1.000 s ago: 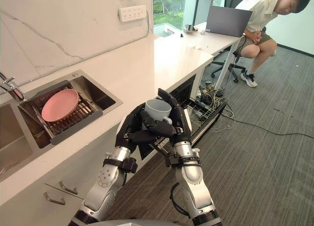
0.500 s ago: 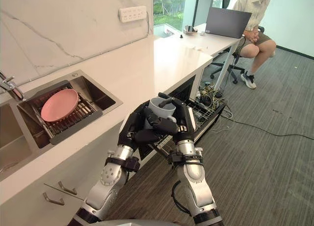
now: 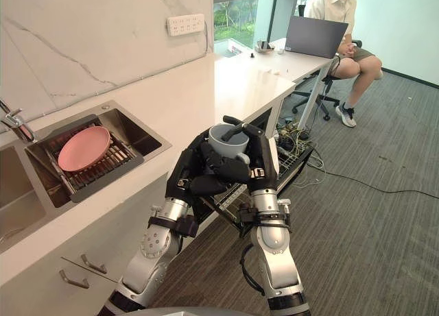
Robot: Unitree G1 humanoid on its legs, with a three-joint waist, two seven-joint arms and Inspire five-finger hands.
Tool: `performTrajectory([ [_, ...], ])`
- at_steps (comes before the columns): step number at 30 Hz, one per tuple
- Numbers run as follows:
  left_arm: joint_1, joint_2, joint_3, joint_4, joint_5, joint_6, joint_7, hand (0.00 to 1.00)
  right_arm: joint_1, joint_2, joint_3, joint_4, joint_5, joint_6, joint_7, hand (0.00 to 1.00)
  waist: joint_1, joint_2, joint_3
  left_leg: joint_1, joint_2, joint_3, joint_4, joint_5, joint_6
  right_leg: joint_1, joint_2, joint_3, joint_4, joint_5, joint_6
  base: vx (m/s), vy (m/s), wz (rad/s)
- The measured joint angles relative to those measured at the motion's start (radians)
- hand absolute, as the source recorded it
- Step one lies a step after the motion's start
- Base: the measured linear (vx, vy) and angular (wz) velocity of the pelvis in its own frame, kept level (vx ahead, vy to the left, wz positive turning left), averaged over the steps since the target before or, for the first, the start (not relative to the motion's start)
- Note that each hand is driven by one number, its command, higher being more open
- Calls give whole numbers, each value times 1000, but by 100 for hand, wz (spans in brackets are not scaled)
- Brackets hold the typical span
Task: Walk over to the sink, pick up the cup, carry it to the dishwasher, place the cup inside the dishwasher, then close the dishwasher door
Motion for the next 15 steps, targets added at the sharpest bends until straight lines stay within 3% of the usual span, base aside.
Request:
performTrajectory([
  [11,21,-5,11,4,20,-6,-10,90,0,-1,-37,-23,-175,0,-36,30,0,2,10,-2,3,-1,0,-4,-5,1,2,-1,-5,-1,1,0,0,0],
  [15,89,6,106,27,17,-6,0,90,0,-6,-200,-67,-203,0,-128,30,0,4,13,-3,2,-2,0,-5,-5,1,2,-2,-7,-2,3,0,0,0],
])
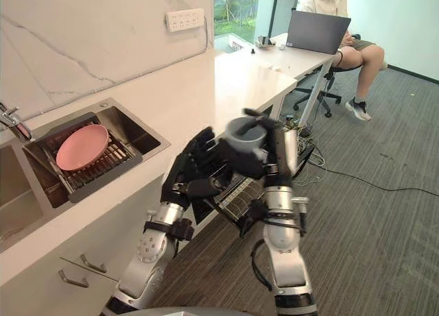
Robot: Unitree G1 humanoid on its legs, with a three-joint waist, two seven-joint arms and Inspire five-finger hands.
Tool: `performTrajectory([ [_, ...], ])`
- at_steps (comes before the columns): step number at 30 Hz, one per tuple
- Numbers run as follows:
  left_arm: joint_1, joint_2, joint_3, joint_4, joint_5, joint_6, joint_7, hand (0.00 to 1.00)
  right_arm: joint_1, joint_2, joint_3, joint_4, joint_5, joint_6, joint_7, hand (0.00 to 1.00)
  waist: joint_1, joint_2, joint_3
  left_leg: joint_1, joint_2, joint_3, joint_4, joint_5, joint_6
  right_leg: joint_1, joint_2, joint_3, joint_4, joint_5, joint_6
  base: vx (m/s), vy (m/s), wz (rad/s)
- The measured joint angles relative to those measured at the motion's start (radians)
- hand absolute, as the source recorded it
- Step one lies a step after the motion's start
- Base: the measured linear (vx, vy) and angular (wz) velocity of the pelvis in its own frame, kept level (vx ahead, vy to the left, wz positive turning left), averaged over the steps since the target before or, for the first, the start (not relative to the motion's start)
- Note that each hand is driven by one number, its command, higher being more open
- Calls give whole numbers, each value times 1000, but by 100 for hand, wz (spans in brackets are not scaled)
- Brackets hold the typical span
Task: Walk over to the sink, pick up the cup, carry it to the dishwasher, place the cup inside the dishwasher, then close the dishwasher door
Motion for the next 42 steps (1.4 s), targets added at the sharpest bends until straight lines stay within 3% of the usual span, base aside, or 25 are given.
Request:
performTrajectory([
  [4,20,7,28,16,-1,0,2,90,1,-20,-58,-43,-13,0,-43,30,-3,3,2,0,0,0,0,0,0,0,0,0,0,0,0,0,0,0],
  [11,59,9,-28,16,-60,0,-66,90,3,-58,-53,-63,-17,-10,-29,30,-3,7,6,-5,-2,-2,0,0,0,-3,-2,-3,0,-1,1,0,0,0],
  [20,206,35,45,140,-77,8,-155,90,27,-138,-69,167,22,-14,53,30,0,7,36,-52,-4,-24,0,4,2,-36,-5,-26,-5,-2,2,11,-5,8],
  [28,200,92,189,317,-52,11,-152,90,-78,-229,-68,392,19,3,53,30,15,12,190,-169,1,-78,83,1,3,-92,-8,-78,18,5,0,-45,-8,22],
  [33,92,90,231,478,-47,10,-107,90,-292,-310,-30,546,6,15,27,30,43,51,308,-310,8,-105,189,-6,6,-208,-5,-102,97,4,-4,-126,7,16],
  [36,59,82,265,531,-36,9,-85,90,-389,-331,-30,614,6,31,4,30,70,64,343,-349,12,-108,204,-5,3,-256,-5,-105,140,-4,-11,-123,9,5],
  [42,30,76,337,598,-38,5,-22,90,-490,-339,-30,650,7,74,-31,30,108,66,388,-410,11,-115,211,13,-4,-362,-17,-110,256,-51,-21,-59,-8,7],
])
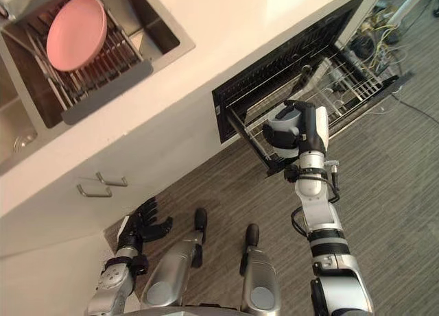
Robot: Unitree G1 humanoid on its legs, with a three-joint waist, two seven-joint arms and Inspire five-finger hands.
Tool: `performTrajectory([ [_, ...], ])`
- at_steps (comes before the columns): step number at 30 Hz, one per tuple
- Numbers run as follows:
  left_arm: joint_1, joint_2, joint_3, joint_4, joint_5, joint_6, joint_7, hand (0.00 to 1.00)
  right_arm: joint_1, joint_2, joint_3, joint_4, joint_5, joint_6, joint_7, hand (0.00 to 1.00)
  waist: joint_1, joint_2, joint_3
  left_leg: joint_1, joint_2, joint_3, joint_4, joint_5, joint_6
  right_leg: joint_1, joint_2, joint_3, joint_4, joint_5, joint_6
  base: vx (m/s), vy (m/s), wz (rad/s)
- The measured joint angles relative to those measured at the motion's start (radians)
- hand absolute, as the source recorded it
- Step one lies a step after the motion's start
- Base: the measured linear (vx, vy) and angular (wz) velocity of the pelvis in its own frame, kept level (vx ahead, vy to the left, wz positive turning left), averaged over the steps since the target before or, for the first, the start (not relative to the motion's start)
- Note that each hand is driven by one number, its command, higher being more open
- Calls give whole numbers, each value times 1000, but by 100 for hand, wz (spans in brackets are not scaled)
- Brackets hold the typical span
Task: Walk over to the sink, pick up the cup, carry it to the dishwasher, place the cup inside the dishwasher, then close the dishwasher door
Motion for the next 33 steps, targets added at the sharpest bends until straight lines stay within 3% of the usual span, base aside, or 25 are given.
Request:
performTrajectory([
  [8,-35,-37,12,40,-2,-21,17,90,-78,-32,21,10,2,7,-41,30,4,1,12,-16,1,-7,0,10,-1,-37,-3,-4,53,-28,-9,5,-11,2],
  [9,-51,-41,12,55,-2,-22,17,90,-91,-37,27,16,-1,7,-45,90,3,3,14,-16,1,-10,0,11,-2,-38,-3,-6,56,-31,-10,0,0,0],
  [20,-101,-42,15,92,-2,-40,27,90,-150,-40,38,113,-34,31,-60,90,7,18,24,-26,2,-19,-17,22,-8,-56,-3,-8,64,-36,-14,1,0,2],
  [33,-126,-71,17,94,-3,-40,43,90,-153,0,-15,111,33,36,-70,90,7,24,27,-20,3,-16,-17,23,-9,-51,-1,-6,64,-36,-14,0,0,0],
])
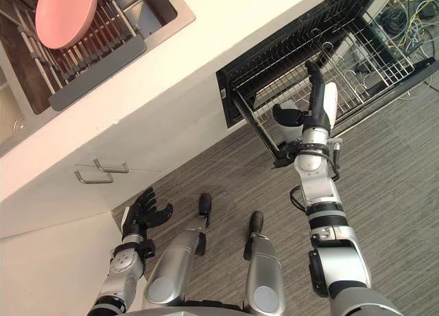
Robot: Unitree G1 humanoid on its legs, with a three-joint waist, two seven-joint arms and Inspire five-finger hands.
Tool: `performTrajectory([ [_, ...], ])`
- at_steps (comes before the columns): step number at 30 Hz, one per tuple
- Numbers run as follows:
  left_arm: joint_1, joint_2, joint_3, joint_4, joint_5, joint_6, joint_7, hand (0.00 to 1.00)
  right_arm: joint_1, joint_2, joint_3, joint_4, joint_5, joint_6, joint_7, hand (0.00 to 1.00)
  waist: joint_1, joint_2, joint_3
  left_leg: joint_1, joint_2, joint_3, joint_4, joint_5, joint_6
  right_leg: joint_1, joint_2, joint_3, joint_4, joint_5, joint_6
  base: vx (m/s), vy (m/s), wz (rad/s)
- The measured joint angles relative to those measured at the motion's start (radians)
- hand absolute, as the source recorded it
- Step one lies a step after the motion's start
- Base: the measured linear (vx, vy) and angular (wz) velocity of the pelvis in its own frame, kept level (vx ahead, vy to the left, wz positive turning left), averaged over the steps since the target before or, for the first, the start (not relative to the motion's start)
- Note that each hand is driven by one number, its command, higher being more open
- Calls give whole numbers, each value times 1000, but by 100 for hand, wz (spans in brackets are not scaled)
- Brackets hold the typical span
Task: Walk over to the sink, pick up the cup, carry it to the dishwasher, place the cup inside the dishwasher, then close the dishwasher door
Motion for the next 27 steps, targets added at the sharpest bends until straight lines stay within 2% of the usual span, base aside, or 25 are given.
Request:
performTrajectory([
  [4,0,-11,1,3,0,3,0,90,112,49,-29,-190,21,1,-6,90,-1,0,0,24,3,-1,-4,-2,-3,27,4,-3,-9,0,-1,0,0,0],
  [6,2,-16,1,4,0,11,0,90,245,101,-35,-372,20,-13,-17,90,-2,0,0,55,5,-4,-15,-4,-5,59,6,-9,-19,-3,-3,18,-3,4],
  [9,6,-23,2,6,1,23,-5,90,400,152,-37,-515,19,-39,-17,90,-6,-1,0,91,3,-18,-18,-13,-13,105,5,-26,-23,-15,-3,21,-6,15],
  [13,16,-43,46,50,2,31,-20,90,646,226,-36,-677,20,-51,23,90,-19,-21,-14,121,0,-60,22,-53,-23,178,2,-81,-23,-48,-7,27,-20,29],
  [17,45,-42,70,97,4,43,-28,90,755,263,-29,-777,20,-60,78,90,-24,-53,-39,115,-4,-94,104,-95,-30,235,3,-128,-24,-74,-7,71,-19,36],
  [19,51,-44,69,123,4,44,-30,90,769,263,-29,-823,20,-80,91,90,-28,-56,-55,90,-6,-100,161,-117,-34,262,2,-166,-21,-92,-7,60,-6,72],
  [21,51,-36,68,132,5,45,-32,90,741,248,-29,-851,20,-114,100,90,-35,-57,-61,61,22,4,210,-127,-22,296,-6,-232,-8,-115,-10,19,11,85],
  [22,49,-30,68,145,5,45,-31,90,711,226,-27,-850,19,-121,108,90,-29,-57,-68,61,57,97,215,-156,15,313,-7,-256,-6,-127,-8,8,16,59],
  [23,47,-17,66,169,5,45,-31,90,681,206,-23,-849,19,-122,115,90,-19,-62,-88,59,100,205,217,-166,31,321,-12,-273,-9,-131,-6,32,18,52],
  [25,51,-7,63,191,6,45,-30,90,642,173,-25,-847,19,-131,113,90,-21,-63,-110,63,137,313,216,-150,31,333,-23,-299,-14,-136,5,75,31,44],
  [27,63,3,60,203,27,45,-28,90,550,125,-21,-813,12,-132,116,90,-13,-68,-122,65,120,313,238,-154,46,348,-43,-306,-17,-138,22,116,130,26],
])
